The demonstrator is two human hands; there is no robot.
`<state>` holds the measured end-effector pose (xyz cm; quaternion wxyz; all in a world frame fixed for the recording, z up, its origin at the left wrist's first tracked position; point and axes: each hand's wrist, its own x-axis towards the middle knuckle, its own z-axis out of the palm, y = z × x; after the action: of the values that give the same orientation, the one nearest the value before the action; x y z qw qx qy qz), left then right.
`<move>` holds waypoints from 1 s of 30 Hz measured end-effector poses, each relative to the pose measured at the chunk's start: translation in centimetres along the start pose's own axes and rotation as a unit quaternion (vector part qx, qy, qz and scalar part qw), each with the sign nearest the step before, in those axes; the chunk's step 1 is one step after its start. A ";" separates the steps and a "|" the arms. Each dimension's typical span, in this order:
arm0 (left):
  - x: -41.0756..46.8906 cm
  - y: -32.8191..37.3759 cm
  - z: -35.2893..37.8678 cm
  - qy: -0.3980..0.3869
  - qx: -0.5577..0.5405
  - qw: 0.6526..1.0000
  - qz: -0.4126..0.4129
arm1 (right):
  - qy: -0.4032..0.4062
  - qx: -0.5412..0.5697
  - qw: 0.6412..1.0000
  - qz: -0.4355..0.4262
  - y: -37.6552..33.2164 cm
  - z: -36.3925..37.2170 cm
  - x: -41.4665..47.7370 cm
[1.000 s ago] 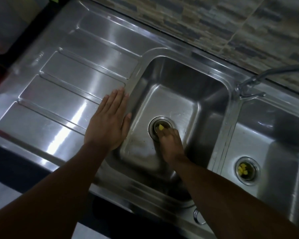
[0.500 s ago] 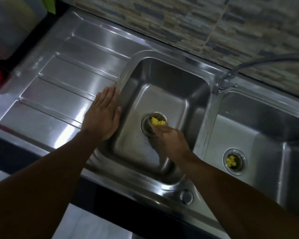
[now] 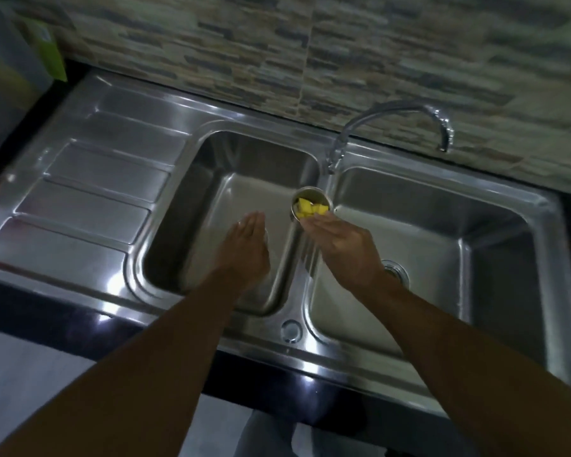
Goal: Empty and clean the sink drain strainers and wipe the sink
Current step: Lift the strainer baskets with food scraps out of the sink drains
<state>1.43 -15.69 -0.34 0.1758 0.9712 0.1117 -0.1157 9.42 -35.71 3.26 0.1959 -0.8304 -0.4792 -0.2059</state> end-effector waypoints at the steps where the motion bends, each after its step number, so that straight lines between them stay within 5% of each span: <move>1: -0.1 1.4 0.6 0.001 0.008 1.000 0.018 | 0.006 -0.003 1.000 0.007 0.7 -0.6 -0.9; 11: -0.8 9.7 5.4 -0.035 -0.023 0.995 0.089 | -0.050 0.011 0.996 0.068 4.6 -2.3 -11.4; 30: -0.8 9.0 8.7 0.088 -0.059 0.990 0.090 | -0.333 0.066 0.932 0.128 5.7 3.9 -17.5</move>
<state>1.35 -27.29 -5.19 0.2314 0.9718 0.0457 -0.0065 7.03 -48.87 -9.99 0.1041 -0.8910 -0.4187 0.1414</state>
